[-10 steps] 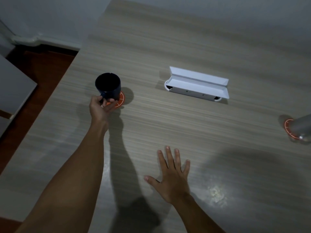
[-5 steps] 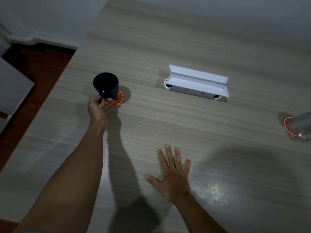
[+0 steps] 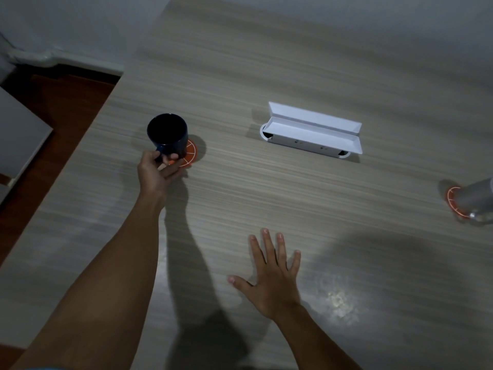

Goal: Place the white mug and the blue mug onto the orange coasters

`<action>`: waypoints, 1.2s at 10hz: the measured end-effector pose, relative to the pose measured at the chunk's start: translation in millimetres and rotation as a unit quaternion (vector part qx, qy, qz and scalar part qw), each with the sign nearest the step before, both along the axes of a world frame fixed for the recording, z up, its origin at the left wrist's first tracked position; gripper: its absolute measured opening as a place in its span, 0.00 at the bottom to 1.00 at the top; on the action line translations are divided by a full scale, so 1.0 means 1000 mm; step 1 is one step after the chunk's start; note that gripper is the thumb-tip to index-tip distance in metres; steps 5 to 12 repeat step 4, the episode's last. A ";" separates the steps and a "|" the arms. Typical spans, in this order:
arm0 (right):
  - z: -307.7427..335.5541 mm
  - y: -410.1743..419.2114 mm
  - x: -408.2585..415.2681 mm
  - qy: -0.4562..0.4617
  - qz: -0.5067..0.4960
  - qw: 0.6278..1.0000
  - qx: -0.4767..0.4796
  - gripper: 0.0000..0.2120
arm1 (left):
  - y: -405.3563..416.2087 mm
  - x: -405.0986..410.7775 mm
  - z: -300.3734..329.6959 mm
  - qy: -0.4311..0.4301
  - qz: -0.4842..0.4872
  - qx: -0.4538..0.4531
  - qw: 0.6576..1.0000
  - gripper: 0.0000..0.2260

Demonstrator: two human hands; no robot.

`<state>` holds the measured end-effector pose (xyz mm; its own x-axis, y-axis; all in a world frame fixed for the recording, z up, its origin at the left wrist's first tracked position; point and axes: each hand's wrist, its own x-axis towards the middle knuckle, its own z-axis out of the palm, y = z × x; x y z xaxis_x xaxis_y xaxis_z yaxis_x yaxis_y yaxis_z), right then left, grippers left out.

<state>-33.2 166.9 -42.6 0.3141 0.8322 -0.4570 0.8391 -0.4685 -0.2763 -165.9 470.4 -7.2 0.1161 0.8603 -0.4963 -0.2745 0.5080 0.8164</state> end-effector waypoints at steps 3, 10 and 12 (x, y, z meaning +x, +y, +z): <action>0.004 0.002 0.005 0.036 0.008 0.999 -0.023 0.48 | -0.027 -0.018 0.009 0.034 -0.002 0.055 0.998 0.09; 0.004 -0.001 0.008 0.044 0.009 0.999 -0.014 0.47 | -0.047 -0.022 0.011 0.073 0.036 0.068 0.994 0.15; 0.004 -0.001 0.008 0.044 0.009 0.999 -0.014 0.47 | -0.047 -0.022 0.011 0.073 0.036 0.068 0.994 0.15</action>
